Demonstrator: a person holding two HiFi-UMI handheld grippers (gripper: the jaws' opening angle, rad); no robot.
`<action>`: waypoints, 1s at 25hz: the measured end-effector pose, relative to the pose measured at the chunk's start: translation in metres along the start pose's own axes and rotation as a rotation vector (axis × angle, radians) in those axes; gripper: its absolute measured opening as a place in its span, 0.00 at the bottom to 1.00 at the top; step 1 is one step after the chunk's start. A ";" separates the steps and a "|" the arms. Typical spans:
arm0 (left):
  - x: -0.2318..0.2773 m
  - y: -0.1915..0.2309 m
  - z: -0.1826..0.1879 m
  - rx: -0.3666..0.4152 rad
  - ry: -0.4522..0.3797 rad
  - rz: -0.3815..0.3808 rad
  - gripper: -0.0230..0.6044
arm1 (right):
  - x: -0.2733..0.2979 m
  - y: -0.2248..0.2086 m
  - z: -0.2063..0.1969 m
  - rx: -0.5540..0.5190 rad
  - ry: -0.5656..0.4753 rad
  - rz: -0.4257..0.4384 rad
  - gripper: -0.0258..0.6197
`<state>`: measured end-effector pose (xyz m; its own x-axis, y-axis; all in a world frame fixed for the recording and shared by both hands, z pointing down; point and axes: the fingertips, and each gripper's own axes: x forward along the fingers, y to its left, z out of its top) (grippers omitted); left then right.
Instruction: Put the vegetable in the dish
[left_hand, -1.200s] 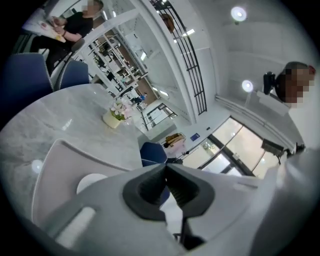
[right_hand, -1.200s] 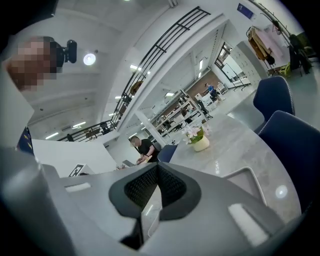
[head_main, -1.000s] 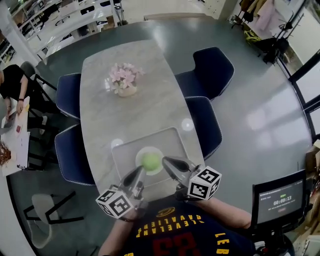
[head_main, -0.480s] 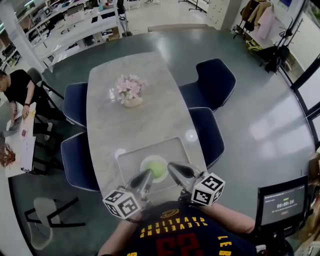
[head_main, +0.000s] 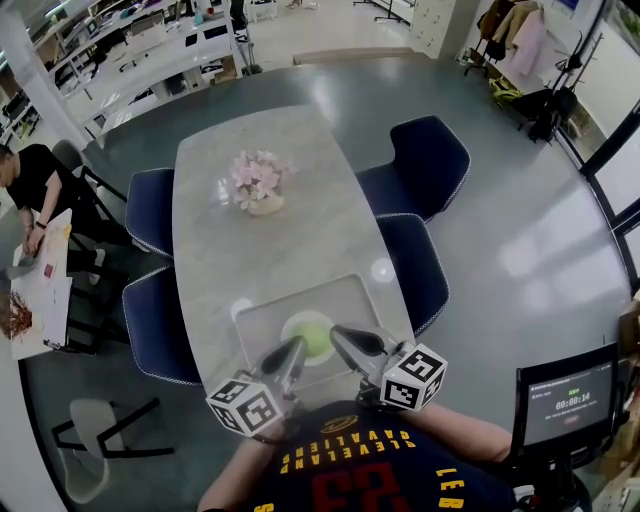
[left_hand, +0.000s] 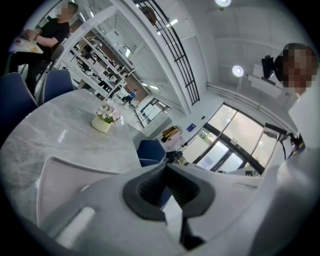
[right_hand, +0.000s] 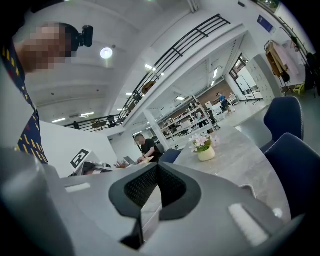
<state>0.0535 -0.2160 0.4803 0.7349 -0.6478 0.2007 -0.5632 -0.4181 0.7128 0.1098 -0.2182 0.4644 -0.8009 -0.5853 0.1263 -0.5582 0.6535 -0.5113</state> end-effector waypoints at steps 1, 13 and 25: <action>0.000 0.000 0.000 0.001 0.003 0.001 0.04 | 0.000 0.001 0.000 -0.004 -0.001 0.004 0.05; -0.001 -0.002 -0.003 -0.005 0.012 0.008 0.04 | -0.005 0.002 -0.003 -0.001 0.021 -0.015 0.05; -0.013 0.019 0.007 0.021 -0.008 0.044 0.04 | 0.008 0.001 -0.011 -0.021 0.032 -0.028 0.05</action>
<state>0.0305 -0.2198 0.4863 0.7061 -0.6709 0.2266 -0.6032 -0.4022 0.6888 0.1004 -0.2169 0.4746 -0.7910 -0.5884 0.1677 -0.5850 0.6470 -0.4891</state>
